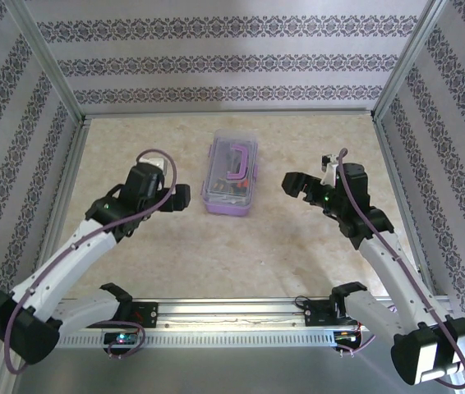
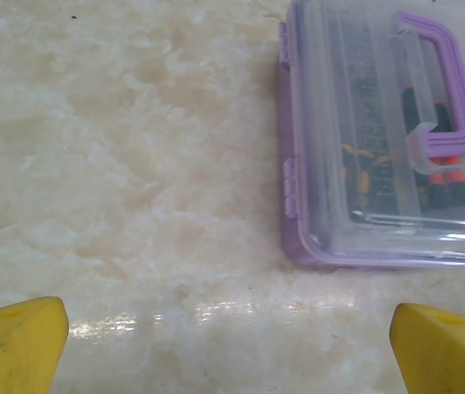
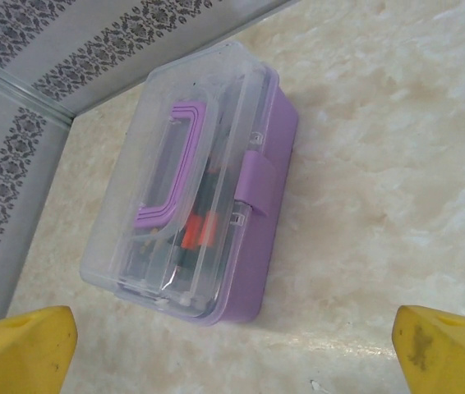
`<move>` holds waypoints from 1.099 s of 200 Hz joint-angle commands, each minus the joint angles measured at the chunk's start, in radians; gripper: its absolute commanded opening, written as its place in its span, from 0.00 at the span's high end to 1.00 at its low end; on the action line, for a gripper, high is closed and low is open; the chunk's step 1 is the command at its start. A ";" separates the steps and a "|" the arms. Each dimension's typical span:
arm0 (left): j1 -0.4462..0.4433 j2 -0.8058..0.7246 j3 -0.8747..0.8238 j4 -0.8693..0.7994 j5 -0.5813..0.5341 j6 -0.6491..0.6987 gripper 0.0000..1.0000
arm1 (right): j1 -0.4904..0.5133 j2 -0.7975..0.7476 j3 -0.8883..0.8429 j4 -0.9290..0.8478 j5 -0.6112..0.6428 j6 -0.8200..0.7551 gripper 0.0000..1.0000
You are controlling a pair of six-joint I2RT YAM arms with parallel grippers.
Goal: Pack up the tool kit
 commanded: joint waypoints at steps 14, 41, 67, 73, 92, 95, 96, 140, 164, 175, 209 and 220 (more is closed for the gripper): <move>0.011 -0.106 -0.137 0.181 -0.113 0.032 0.00 | 0.005 -0.074 -0.098 0.091 0.132 0.020 0.02; 0.012 -0.140 -0.217 0.207 -0.148 0.059 0.00 | -0.013 -0.160 -0.222 0.210 0.204 0.075 0.02; 0.012 -0.205 -0.324 0.309 -0.121 0.117 0.00 | -0.013 -0.229 -0.274 0.254 0.285 0.019 0.02; 0.012 -0.222 -0.349 0.334 -0.129 0.122 0.00 | -0.013 -0.238 -0.280 0.254 0.299 -0.007 0.02; 0.012 -0.269 -0.445 0.442 -0.147 0.177 0.00 | -0.013 -0.251 -0.293 0.261 0.333 -0.079 0.02; 0.012 -0.279 -0.461 0.459 -0.142 0.194 0.00 | -0.013 -0.251 -0.294 0.262 0.336 -0.087 0.02; 0.012 -0.281 -0.466 0.466 -0.141 0.199 0.00 | -0.013 -0.251 -0.294 0.263 0.337 -0.089 0.02; 0.012 -0.359 -0.629 0.702 -0.232 0.337 0.00 | -0.012 -0.248 -0.333 0.323 0.346 -0.112 0.02; 0.011 -0.376 -0.664 0.776 -0.215 0.407 0.00 | -0.011 -0.235 -0.338 0.335 0.318 -0.117 0.02; 0.012 -0.385 -0.678 0.803 -0.255 0.426 0.00 | -0.009 -0.234 -0.342 0.327 0.311 -0.123 0.02; 0.013 -0.348 -0.820 1.122 -0.326 0.599 0.00 | -0.008 -0.259 -0.386 0.356 0.311 -0.129 0.02; 0.017 -0.293 -0.861 1.256 -0.373 0.597 0.00 | -0.009 -0.272 -0.398 0.364 0.318 -0.140 0.02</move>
